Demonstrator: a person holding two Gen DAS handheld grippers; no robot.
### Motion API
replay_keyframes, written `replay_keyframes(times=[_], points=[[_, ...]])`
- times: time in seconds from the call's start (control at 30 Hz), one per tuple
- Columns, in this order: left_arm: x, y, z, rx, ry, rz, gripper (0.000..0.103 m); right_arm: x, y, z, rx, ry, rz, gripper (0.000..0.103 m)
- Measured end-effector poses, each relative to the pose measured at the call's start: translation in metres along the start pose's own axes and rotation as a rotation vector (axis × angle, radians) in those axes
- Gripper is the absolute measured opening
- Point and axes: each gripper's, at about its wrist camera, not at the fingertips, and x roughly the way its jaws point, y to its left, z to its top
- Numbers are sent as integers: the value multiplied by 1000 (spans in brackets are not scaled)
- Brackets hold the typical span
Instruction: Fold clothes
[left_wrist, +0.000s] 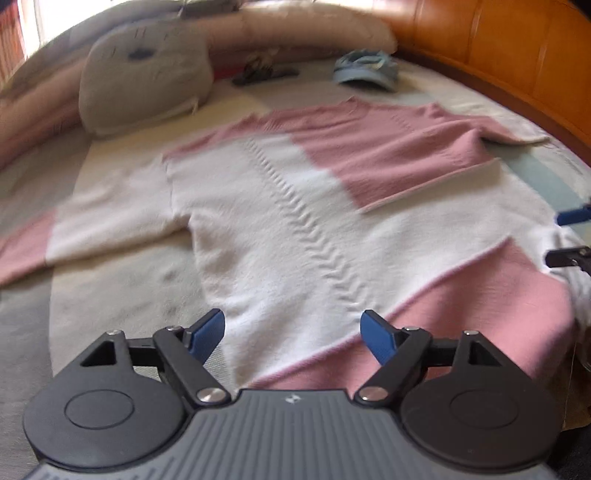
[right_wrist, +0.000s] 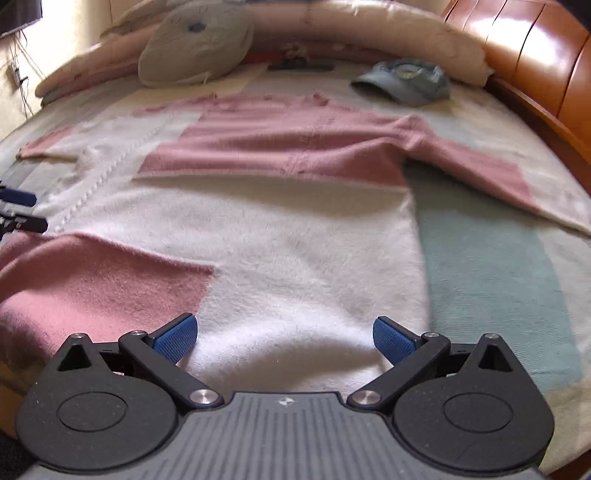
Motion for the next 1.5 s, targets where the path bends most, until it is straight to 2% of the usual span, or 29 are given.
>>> replay_keyframes(times=[0.1, 0.27, 0.37, 0.47, 0.53, 0.6, 0.77, 0.9, 1.37, 1.5], points=[[-22, -21, -2, 24, -61, -2, 82, -15, 0, -11, -10, -29, -2, 103], [-52, -53, -29, 51, -116, -13, 85, -47, 31, -28, -155, -154, 143, 101], [-64, -70, -58, 77, -132, -39, 86, -58, 49, -50, -246, -182, 262, 100], [-69, -85, -78, 104, -150, -60, 86, -57, 66, -70, -330, -173, 329, 93], [-72, -95, -88, 133, -173, -72, 86, -52, 77, -79, -402, -168, 323, 80], [-75, -106, -95, 154, -194, -80, 84, -51, 83, -86, -457, -177, 314, 74], [-86, -136, -106, 226, -249, -145, 83, -54, 97, -94, -575, -221, 307, 70], [-77, -149, -105, 277, -239, -185, 83, -46, 97, -86, -599, -227, 309, 69], [-17, -116, -70, 284, -177, -142, 83, -7, 82, -52, -674, -189, 305, 65], [-9, -109, -65, 309, -166, -96, 84, 1, 79, -46, -734, -166, 289, 60]])
